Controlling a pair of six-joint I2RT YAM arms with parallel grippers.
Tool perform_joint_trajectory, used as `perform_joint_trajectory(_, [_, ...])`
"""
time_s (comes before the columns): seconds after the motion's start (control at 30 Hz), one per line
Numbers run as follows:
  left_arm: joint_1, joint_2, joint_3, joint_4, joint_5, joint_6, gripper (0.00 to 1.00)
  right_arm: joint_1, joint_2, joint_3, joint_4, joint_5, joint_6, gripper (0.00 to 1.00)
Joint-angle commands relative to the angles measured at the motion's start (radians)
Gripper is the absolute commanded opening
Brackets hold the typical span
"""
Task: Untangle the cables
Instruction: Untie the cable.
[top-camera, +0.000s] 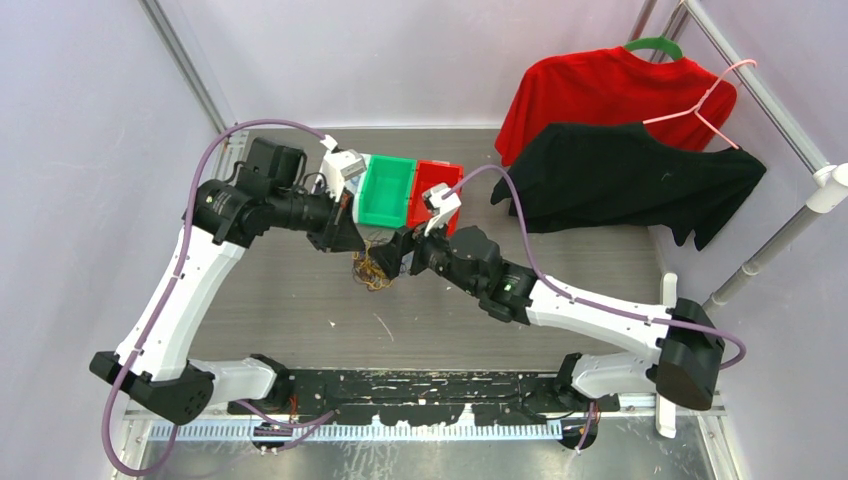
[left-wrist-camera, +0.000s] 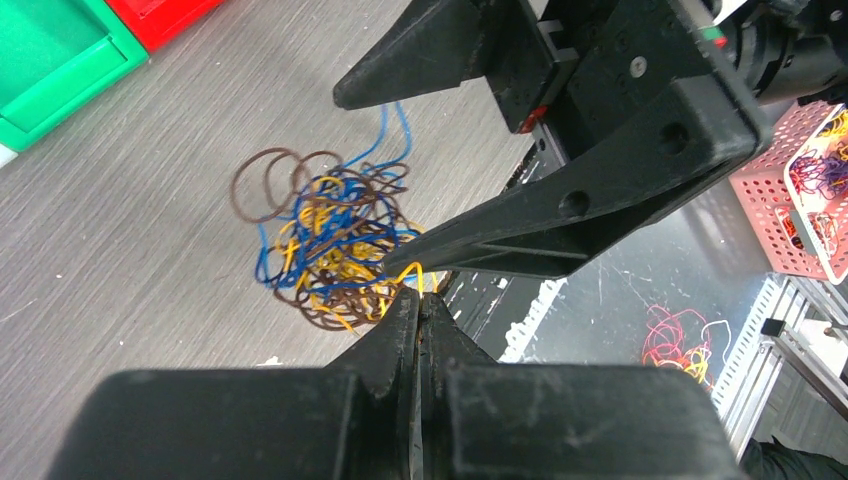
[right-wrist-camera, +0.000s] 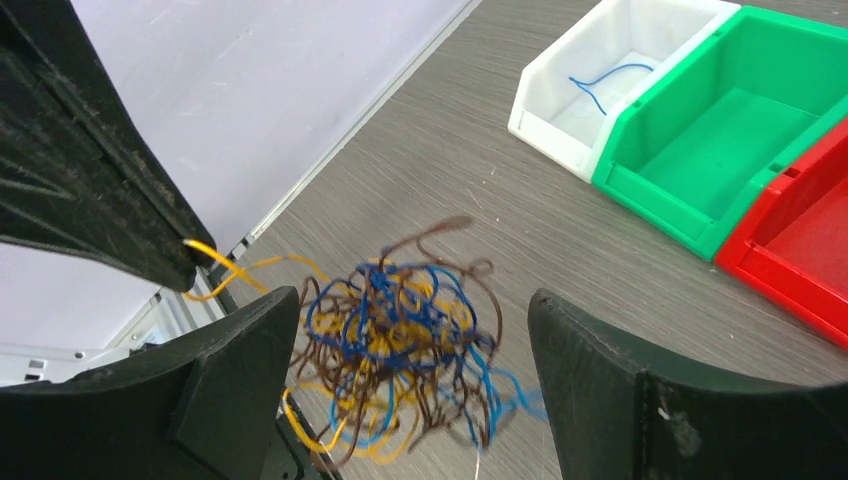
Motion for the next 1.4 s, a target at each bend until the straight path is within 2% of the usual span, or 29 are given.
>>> perform_joint_trajectory(0.0, [-0.003, -0.016, 0.043, 0.003, 0.022, -0.003, 0.0, 0.006, -0.11, -0.018, -0.002, 0.032, 0.023, 0.89])
perform_joint_trajectory(0.17, [-0.003, -0.018, 0.043, 0.01, 0.023, -0.004, 0.0, 0.006, -0.147, -0.021, -0.027, 0.011, 0.027, 0.88])
perform_joint_trajectory(0.57, [-0.003, -0.015, 0.064, 0.0, 0.044, -0.017, 0.0, 0.052, -0.064, 0.05, 0.027, 0.021, -0.001, 0.88])
perform_joint_trajectory(0.77, [-0.004, -0.007, 0.078, -0.007, 0.071, -0.03, 0.0, 0.052, -0.01, 0.084, 0.066, 0.093, -0.004, 0.87])
perform_joint_trajectory(1.1, [-0.004, -0.001, 0.094, -0.01, 0.103, -0.03, 0.0, 0.053, 0.054, 0.1, 0.119, 0.117, 0.013, 0.84])
perform_joint_trajectory(1.37, [-0.003, 0.009, 0.157, -0.03, 0.229, -0.07, 0.0, 0.052, 0.11, 0.089, 0.193, 0.242, -0.057, 0.8])
